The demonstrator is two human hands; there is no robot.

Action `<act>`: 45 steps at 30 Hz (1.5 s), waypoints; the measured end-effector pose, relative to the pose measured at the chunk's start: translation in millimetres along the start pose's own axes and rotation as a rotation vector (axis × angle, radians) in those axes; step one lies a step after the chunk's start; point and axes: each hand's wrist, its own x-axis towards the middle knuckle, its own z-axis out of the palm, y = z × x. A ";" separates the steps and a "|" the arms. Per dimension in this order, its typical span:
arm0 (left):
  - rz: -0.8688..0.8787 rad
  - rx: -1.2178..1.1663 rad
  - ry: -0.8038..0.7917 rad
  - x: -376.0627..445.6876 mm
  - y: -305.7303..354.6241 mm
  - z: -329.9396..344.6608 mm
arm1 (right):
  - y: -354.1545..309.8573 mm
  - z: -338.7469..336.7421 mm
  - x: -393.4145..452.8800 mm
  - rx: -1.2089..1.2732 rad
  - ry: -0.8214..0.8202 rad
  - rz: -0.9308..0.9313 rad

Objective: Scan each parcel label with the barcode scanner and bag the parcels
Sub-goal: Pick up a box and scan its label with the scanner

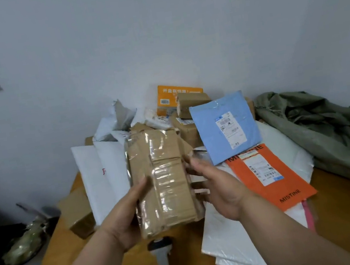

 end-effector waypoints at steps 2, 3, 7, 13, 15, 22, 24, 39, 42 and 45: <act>-0.015 -0.120 0.032 -13.3 6.6 -26.5 | -1.2 19.7 0.4 -0.017 0.091 -0.038; -0.017 -0.156 0.054 -17.8 7.8 -38.3 | 0.6 30.1 0.0 -0.028 0.133 -0.039; -0.028 -0.178 0.130 -34.6 6.2 -66.7 | 18.3 66.5 -5.5 0.149 -0.008 0.154; 0.214 0.277 0.506 -52.2 9.9 -96.1 | 43.6 99.0 -7.7 0.070 -0.042 0.139; 0.156 0.352 0.424 -63.3 12.7 -104.5 | 50.4 110.0 -3.7 0.007 -0.033 0.113; 0.024 0.395 0.124 -86.7 10.5 -141.3 | 64.0 133.8 9.2 -0.116 -0.052 0.145; 0.067 0.341 0.148 -88.9 8.3 -148.2 | 70.4 132.5 12.9 -0.043 0.029 0.223; 0.196 0.240 0.311 -90.5 -18.1 -172.6 | 179.3 105.1 27.1 -0.635 0.273 0.595; 0.177 0.221 0.318 -90.6 -23.1 -174.5 | 194.3 109.3 33.6 -0.631 0.250 0.589; 0.162 0.217 0.319 -92.6 -25.1 -175.8 | 203.4 109.4 33.2 -0.641 0.286 0.575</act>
